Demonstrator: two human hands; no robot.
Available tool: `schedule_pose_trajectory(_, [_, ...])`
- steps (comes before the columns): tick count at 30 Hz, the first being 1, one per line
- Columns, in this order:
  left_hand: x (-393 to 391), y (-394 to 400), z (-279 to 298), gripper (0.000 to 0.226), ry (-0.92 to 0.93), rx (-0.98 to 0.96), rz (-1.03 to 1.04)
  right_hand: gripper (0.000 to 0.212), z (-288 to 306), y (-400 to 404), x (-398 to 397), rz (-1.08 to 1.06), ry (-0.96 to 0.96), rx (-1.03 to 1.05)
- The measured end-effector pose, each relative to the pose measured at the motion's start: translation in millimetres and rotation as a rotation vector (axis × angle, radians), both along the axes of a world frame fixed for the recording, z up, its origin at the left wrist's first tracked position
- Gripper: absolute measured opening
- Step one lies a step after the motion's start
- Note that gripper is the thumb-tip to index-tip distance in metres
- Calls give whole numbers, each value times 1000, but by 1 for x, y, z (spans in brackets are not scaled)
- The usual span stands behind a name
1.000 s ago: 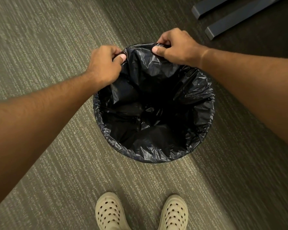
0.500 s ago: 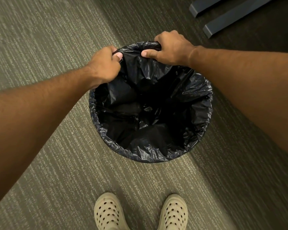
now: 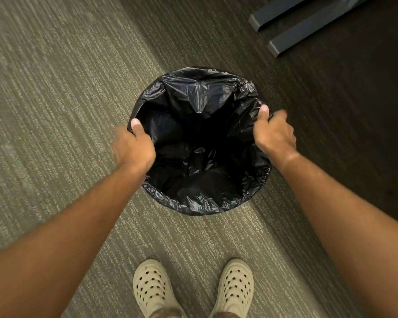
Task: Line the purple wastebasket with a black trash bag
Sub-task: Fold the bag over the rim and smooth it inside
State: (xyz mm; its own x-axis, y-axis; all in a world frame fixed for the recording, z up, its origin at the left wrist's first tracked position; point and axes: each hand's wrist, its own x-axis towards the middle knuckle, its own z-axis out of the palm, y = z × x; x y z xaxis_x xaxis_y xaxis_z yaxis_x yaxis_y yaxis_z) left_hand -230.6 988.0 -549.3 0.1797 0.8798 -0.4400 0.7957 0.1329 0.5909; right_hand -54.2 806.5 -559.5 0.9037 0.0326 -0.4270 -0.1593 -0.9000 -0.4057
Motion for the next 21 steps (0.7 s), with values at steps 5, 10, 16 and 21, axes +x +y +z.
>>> schedule_pose_trajectory(5, [-6, -2, -9, 54, -71, 5, 90, 63, -13, -5, -10, -61, -66, 134])
schedule_pose_trajectory(10, [-11, -1, -9, 50, -117, -21, 100, 59, -11, -6, -13, -99, -51, 267])
schedule_pose_trajectory(16, [-36, -34, -2, 33, -152, -189, 237, 56, -3, -30, -56, -386, 88, 349])
schedule_pose_trajectory(21, [-41, -75, 4, 62, -133, -242, 349, 47, -15, -22, -112, -603, 122, 394])
